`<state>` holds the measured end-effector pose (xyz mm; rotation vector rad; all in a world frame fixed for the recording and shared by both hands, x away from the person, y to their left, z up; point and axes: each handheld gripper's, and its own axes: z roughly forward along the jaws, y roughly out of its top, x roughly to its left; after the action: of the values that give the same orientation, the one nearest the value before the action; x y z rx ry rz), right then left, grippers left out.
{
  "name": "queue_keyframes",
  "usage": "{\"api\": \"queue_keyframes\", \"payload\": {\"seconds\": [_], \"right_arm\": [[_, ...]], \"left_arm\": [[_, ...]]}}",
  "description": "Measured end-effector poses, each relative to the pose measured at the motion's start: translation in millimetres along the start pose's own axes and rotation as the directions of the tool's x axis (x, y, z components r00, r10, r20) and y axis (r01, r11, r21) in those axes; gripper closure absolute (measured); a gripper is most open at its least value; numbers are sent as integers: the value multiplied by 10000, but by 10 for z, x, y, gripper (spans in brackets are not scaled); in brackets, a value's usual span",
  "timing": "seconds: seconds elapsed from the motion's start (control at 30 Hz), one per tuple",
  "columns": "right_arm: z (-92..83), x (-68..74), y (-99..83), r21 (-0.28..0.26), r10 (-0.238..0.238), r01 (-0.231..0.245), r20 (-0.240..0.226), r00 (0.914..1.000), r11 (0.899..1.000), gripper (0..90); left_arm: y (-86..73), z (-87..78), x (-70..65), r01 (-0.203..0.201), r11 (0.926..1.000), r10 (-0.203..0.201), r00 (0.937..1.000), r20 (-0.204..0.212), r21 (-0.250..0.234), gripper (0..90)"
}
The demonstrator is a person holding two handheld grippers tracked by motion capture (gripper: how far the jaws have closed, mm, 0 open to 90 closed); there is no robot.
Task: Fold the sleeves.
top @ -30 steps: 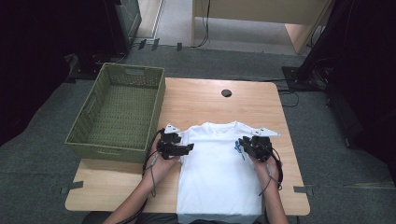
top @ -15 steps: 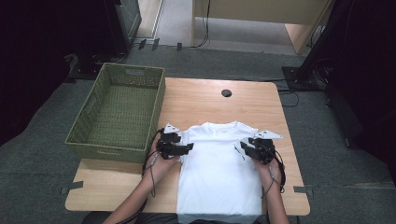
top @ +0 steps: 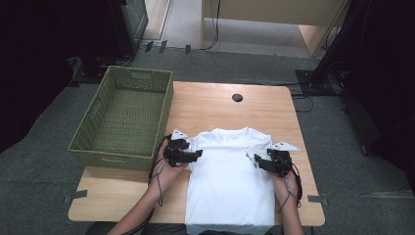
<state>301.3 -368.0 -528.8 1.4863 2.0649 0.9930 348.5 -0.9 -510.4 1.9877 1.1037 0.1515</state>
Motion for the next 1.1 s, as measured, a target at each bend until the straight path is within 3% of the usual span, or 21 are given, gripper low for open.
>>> {"api": "queue_keyframes", "payload": {"seconds": [1.1], "right_arm": [[-36, -124, -60, -292, 127, -120, 232, 9997, 9995, 374]], "left_arm": [[-18, 19, -10, 23, 10000, -23, 10000, 3, 23, 319]]}}
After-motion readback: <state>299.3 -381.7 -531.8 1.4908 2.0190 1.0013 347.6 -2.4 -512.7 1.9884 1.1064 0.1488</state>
